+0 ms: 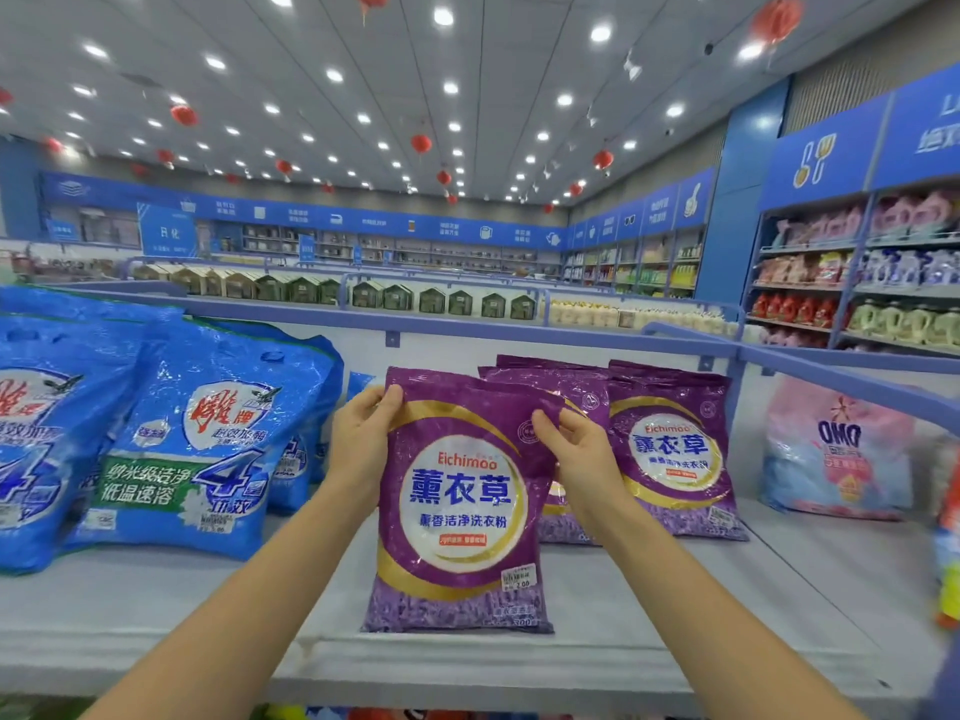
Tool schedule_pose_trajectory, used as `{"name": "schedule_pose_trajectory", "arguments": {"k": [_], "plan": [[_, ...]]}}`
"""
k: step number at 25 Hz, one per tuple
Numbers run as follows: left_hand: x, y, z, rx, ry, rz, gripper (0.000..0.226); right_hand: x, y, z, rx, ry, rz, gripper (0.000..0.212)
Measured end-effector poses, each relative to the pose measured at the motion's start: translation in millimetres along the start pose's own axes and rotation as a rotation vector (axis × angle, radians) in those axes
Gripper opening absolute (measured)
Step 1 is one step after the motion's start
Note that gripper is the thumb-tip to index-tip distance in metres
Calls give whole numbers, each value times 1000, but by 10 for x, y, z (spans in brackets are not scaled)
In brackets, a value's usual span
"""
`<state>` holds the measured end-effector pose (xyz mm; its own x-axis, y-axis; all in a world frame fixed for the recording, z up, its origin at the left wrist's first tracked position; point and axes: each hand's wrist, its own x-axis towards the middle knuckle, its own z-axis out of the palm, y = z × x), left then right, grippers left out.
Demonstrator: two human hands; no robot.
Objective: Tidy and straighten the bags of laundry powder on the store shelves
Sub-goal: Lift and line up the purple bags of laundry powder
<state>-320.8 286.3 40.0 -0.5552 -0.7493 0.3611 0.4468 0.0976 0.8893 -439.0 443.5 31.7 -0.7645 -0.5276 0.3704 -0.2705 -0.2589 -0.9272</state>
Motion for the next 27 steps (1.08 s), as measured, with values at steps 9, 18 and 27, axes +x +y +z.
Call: {"name": "schedule_pose_trajectory", "arguments": {"k": [9, 18, 27], "plan": [[-222, -323, -414, 25, -706, -433, 92, -3, -83, 43, 133, 87, -19, 27], [-397, -510, -422, 310, -850, -335, 73, 149, -116, 26, 244, 170, 46, 26], [-337, -536, -421, 374, -789, -388, 68, 101, -160, -348, -27, -195, 176, 35]]}}
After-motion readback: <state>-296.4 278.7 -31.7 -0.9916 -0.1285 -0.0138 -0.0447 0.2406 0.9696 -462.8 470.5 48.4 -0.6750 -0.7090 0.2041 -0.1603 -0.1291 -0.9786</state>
